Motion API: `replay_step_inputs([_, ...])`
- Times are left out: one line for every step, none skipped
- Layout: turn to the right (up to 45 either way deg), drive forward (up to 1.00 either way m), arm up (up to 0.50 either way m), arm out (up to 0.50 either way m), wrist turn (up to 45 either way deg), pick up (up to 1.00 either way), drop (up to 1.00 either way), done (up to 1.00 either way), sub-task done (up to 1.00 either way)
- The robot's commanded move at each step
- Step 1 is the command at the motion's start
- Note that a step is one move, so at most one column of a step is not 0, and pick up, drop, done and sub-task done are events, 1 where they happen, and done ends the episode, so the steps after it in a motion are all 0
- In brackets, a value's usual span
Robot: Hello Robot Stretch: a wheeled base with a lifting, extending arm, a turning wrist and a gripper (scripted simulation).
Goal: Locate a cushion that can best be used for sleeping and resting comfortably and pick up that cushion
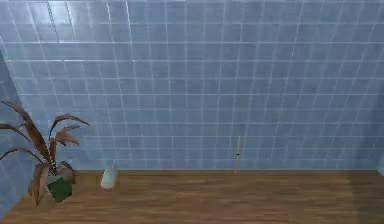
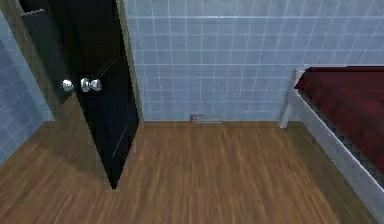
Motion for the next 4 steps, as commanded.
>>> replay_step_inputs([-45.0,0.00,0.00,0.00,0.0,0.00,0.00,0.00,0.00])
replay_step_inputs([-45.0,0.00,0.00,0.00,0.0,0.00,0.00,0.00,0.00])
replay_step_inputs([-45.0,0.00,0.00,0.00,0.0,0.00,0.00,0.00,0.00])
replay_step_inputs([-45.0,0.00,0.00,0.00,0.0,0.00,0.00,0.00,0.00])
